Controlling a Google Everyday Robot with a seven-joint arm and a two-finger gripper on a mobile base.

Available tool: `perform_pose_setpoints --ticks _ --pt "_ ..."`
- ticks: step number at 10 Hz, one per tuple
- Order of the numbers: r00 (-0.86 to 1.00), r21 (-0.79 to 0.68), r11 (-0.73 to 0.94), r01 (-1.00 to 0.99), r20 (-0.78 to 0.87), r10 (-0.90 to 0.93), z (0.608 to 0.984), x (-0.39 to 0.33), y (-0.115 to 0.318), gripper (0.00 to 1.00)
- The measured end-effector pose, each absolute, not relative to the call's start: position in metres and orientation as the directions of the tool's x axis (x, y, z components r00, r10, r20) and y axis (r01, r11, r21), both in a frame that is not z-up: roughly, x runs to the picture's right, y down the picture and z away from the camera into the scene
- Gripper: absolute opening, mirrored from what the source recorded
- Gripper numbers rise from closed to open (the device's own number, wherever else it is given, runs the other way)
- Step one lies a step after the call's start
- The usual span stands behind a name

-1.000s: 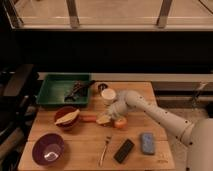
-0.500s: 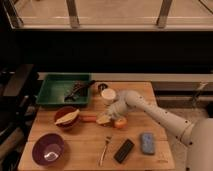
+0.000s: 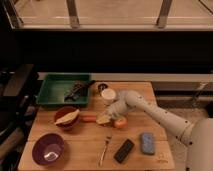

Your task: Place pepper in metal cup

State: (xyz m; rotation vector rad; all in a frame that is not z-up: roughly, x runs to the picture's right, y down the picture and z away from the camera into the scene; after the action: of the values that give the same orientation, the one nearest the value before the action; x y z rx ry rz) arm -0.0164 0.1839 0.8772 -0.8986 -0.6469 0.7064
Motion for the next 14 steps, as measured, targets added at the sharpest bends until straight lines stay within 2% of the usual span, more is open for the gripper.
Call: perform_pose_setpoints --ticks 10,12,14 --pt "0.604 -0.860 0.435 -0.269 0.201 0.771 0.8770 -0.0166 0.1837 0.01" --pt "0.604 -0.860 0.435 -0.269 0.201 0.771 0.8770 -0.0166 0.1837 0.11" --pt "0.604 -0.860 0.435 -0.269 0.201 0.771 0.8770 -0.0166 0.1837 0.35"
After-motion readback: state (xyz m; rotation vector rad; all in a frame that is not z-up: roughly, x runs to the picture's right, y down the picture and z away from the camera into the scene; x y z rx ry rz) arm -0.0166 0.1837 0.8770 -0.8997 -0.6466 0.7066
